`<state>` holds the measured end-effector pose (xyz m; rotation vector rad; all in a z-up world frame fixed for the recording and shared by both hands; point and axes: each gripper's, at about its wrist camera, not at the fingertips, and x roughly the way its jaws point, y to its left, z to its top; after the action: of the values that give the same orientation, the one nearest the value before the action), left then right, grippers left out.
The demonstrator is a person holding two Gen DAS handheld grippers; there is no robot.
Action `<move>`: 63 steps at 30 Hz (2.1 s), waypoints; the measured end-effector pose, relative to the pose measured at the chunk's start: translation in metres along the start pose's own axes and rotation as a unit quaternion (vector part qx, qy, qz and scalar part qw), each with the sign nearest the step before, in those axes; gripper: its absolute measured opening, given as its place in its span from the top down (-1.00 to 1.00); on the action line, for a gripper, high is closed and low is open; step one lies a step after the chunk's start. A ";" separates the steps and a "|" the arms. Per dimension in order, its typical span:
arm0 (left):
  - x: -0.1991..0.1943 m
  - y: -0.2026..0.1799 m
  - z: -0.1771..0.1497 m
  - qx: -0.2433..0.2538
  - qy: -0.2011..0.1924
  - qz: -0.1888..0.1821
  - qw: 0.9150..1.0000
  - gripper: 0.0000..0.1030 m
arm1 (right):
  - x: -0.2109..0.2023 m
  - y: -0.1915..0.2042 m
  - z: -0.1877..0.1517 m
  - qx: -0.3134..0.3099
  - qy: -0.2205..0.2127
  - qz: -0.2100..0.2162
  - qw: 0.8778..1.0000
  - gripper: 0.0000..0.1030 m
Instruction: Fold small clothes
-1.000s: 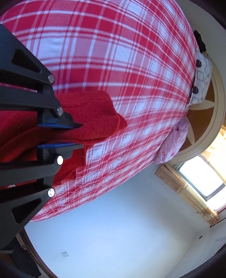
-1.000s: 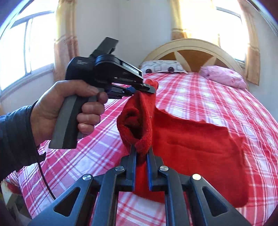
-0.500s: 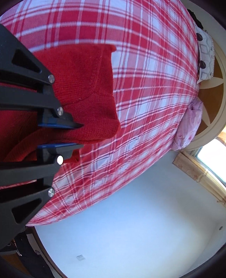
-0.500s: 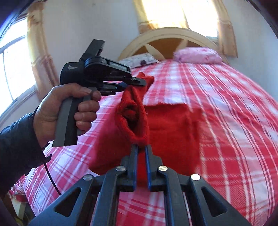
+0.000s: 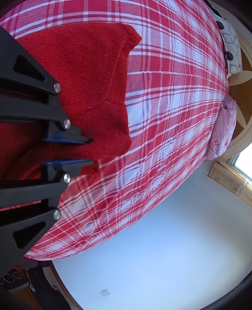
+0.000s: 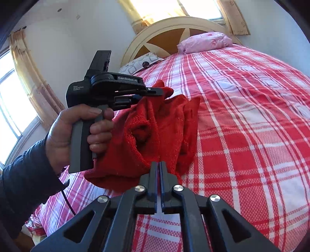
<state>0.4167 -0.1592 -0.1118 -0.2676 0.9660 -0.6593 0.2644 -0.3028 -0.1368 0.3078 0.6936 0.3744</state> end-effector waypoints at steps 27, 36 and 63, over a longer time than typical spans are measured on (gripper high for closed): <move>0.034 -0.060 -0.009 0.071 0.017 0.019 0.997 0.65 | 0.013 -0.012 0.005 0.006 0.038 0.007 0.999 0.76; -0.012 -0.090 -0.042 0.173 -0.060 0.094 0.979 -0.70 | 0.006 -0.035 -0.002 0.033 0.052 0.016 0.998 0.51; -0.046 0.005 -0.124 0.110 -0.060 0.161 0.979 -1.00 | 0.054 -0.012 0.031 -0.009 0.032 -0.045 0.998 -0.21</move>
<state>0.2975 -0.1169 -0.1521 0.0451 0.7900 -0.4415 0.3261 -0.2942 -0.1497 0.2480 0.7632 0.3060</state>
